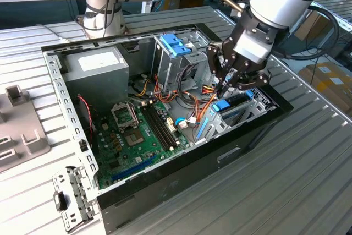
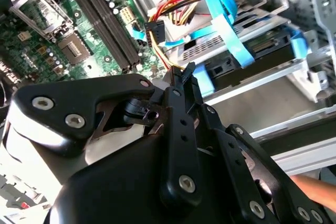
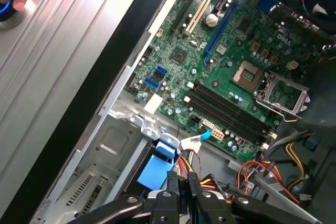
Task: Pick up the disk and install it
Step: 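Insert the first disk wire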
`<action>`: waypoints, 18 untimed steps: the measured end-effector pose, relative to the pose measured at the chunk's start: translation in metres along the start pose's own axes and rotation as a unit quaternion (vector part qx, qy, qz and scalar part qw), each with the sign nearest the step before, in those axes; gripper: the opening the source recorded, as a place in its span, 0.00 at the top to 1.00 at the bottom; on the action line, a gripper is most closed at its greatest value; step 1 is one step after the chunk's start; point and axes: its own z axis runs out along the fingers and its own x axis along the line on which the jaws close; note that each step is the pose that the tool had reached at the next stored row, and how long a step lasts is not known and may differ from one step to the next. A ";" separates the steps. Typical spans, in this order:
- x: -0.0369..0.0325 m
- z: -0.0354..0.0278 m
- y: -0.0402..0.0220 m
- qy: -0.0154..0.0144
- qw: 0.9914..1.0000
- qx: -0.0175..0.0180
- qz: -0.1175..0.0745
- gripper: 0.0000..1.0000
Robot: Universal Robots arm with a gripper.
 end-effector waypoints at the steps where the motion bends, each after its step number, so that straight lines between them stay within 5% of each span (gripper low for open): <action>1: -0.0010 0.0003 0.0018 0.000 1.000 0.000 0.000 0.81; 6: -0.0068 0.0021 0.0122 0.000 1.000 0.000 0.002 0.81; 12: -0.0073 0.0024 0.0129 0.000 1.000 0.000 0.004 0.81; 18: -0.0072 0.0030 0.0129 -0.001 0.999 0.003 0.044 0.81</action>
